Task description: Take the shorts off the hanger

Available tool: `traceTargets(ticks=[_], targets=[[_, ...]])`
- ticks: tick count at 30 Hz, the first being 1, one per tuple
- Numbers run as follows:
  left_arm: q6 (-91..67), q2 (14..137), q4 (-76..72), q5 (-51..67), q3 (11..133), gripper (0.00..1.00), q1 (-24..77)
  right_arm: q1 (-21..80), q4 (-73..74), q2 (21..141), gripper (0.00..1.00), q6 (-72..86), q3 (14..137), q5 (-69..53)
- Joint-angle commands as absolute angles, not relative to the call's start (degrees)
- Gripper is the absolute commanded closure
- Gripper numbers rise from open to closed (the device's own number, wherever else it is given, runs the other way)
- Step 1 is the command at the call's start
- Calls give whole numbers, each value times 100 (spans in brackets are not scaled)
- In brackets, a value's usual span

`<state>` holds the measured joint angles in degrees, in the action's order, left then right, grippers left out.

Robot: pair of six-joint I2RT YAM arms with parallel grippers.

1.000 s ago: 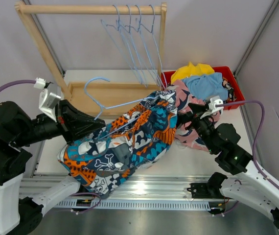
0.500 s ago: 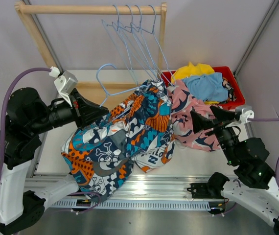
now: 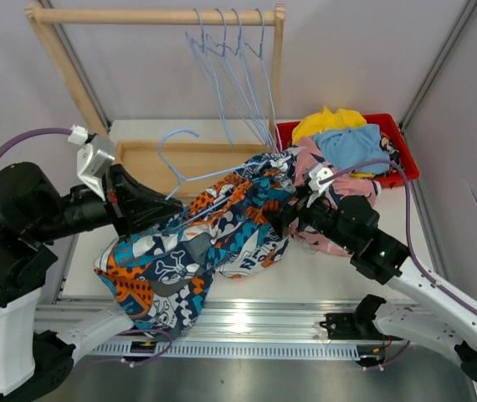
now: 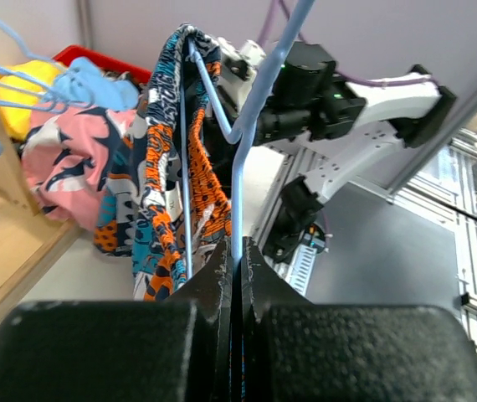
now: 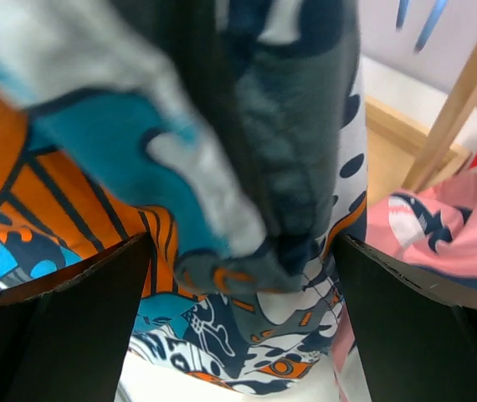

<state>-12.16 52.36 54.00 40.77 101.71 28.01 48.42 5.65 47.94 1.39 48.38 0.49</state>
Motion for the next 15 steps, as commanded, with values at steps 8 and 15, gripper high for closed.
traceTargets(ticks=[8, 15], targets=[[-1310, 5071, 4887, 4298, 10222, 100, 2944, 4562, -676, 4729, 100, 26, 4861, -238], [-1204, 4948, 5010, 4061, 10099, 100, 3023, 3633, -826, 4035, 100, 140, 4509, -220]])
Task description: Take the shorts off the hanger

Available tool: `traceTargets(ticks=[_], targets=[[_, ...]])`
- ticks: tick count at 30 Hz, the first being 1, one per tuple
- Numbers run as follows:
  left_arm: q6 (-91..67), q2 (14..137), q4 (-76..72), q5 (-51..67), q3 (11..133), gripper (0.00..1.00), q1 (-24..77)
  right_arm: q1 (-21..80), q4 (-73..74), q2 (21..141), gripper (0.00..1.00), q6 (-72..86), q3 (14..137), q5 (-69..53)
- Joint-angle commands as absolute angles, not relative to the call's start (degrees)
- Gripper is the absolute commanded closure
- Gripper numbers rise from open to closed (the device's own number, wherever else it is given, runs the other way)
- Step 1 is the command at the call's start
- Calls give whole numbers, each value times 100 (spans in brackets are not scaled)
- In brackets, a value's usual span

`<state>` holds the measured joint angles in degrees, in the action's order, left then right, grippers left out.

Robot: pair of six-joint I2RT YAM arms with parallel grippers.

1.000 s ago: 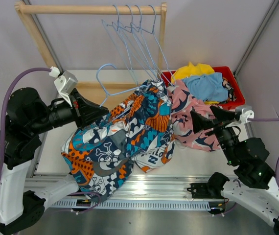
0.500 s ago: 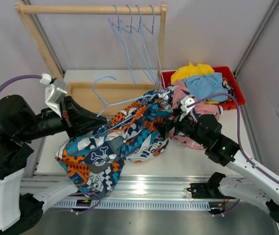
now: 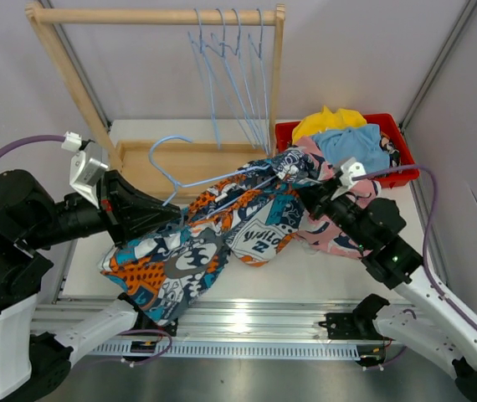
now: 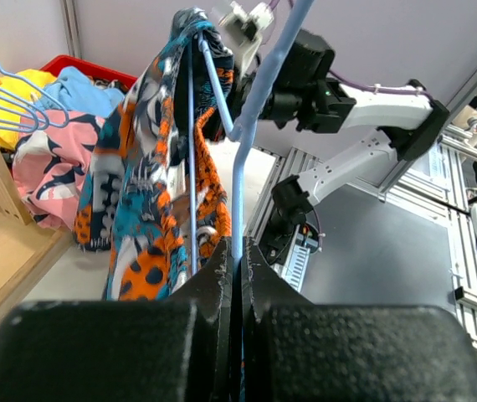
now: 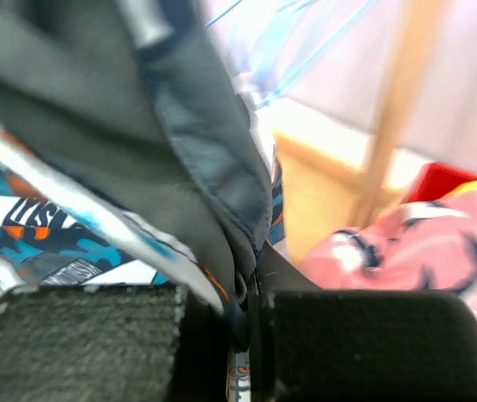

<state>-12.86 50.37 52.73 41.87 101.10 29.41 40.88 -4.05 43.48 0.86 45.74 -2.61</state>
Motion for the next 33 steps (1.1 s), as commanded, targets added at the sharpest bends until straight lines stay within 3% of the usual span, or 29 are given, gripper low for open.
traceTargets(ticks=[1, 10, 20, 33], targets=[[-1195, 4940, 5045, 4026, 10099, 100, 3041, 3456, -861, 3869, 100, 219, 4465, -298], [-1002, 4843, 5291, 3604, 10125, 100, 3392, 1768, -792, 3735, 100, 1388, 4315, -1073], [-853, 4746, 5528, 3481, 9993, 100, 4051, 494, -510, 4894, 100, 2354, 5263, -1652], [-730, 4851, 5730, 2980, 9703, 100, 4605, 369, -26, 6415, 100, 2434, 7768, -1951]])
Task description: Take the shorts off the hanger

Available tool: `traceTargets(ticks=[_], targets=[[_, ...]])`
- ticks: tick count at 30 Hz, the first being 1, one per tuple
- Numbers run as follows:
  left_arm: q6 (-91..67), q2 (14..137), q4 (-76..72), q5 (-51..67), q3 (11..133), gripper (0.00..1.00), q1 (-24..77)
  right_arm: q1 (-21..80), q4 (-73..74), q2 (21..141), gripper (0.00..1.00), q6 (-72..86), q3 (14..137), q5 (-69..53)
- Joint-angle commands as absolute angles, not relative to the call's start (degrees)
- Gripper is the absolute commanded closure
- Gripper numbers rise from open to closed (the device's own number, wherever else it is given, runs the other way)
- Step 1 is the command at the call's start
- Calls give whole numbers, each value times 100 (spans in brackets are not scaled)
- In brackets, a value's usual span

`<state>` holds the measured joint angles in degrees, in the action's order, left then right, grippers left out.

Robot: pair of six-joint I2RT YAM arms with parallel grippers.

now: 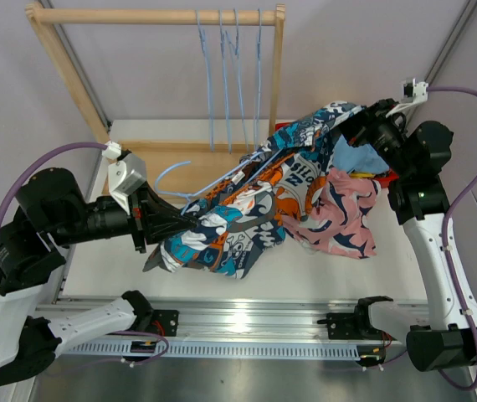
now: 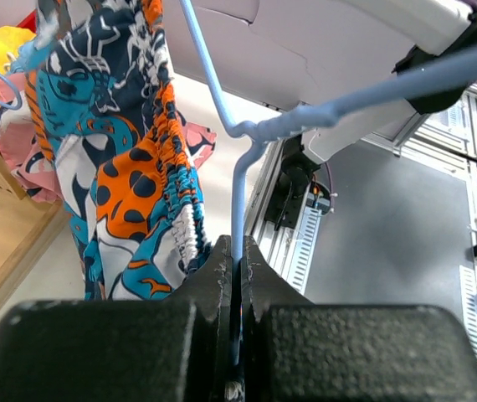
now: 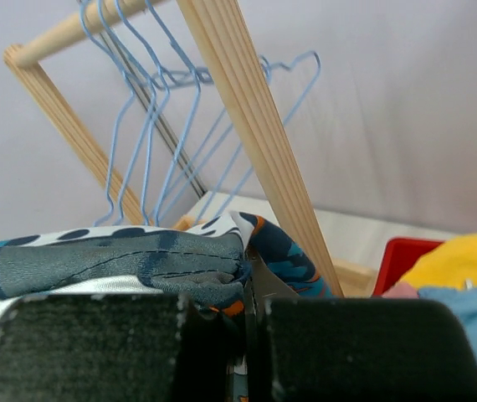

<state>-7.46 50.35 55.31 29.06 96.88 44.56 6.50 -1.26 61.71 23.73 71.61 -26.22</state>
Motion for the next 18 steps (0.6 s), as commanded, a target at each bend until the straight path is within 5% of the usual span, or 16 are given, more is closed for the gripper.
traceTargets(ticks=[1, 18], targets=[[-721, 4869, 5739, 2901, 9668, 100, 4666, 369, 0, 6494, 100, 2452, 7900, -1969], [-580, 5598, 5924, 1951, 9457, 100, 4781, 369, 975, 6425, 100, 2796, 9474, -2839]])
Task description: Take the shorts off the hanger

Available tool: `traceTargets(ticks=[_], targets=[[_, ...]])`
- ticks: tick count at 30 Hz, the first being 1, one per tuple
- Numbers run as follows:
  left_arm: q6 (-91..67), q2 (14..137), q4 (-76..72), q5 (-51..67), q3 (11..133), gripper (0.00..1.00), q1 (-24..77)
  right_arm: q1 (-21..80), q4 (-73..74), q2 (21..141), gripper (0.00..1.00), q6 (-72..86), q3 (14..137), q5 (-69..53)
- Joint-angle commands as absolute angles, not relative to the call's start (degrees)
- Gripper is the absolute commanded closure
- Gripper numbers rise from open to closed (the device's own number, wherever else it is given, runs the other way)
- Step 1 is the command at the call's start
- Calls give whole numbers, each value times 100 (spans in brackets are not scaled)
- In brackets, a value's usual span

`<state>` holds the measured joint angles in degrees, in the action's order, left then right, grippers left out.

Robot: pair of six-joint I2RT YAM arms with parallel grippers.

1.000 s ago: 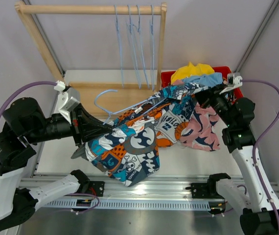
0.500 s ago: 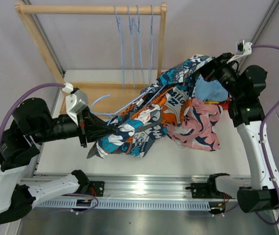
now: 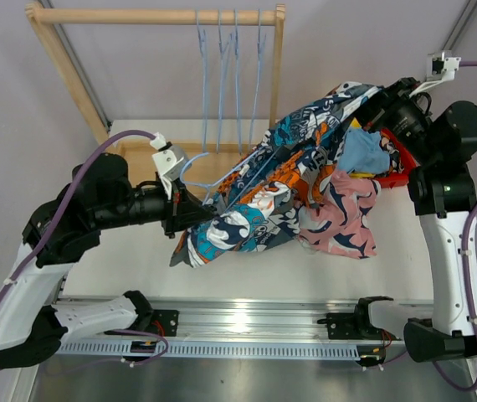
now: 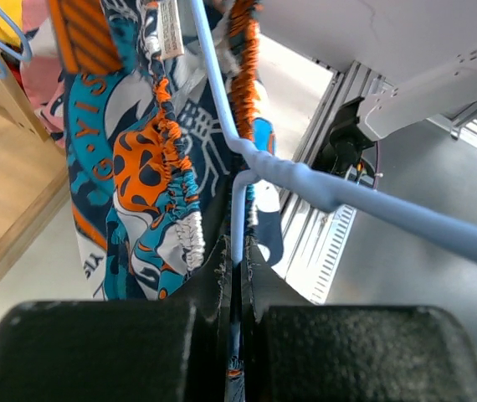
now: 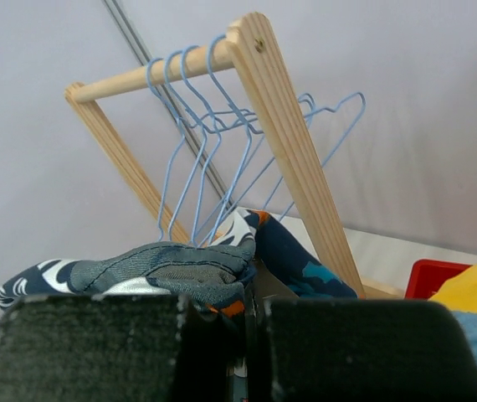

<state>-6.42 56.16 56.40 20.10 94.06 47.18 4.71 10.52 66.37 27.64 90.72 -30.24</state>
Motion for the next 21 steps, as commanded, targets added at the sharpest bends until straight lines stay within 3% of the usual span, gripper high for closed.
traceTargets(ticks=[1, 7, 18, 21], targets=[[-597, 5599, 5959, 1995, 9535, 100, 4781, 369, 1002, 6434, 100, 2760, 9509, -2839], [-624, 5590, 5976, 2329, 9440, 100, 4869, 369, 1334, 7125, 100, 2751, 10106, -2848], [-650, 5704, 6073, 2356, 9352, 100, 5352, 360, 2390, 9411, 100, 2549, 12855, -2777], [-615, 5941, 6126, 2049, 9299, 100, 5676, 387, 2347, 9685, 100, 2864, 13130, -3128]])
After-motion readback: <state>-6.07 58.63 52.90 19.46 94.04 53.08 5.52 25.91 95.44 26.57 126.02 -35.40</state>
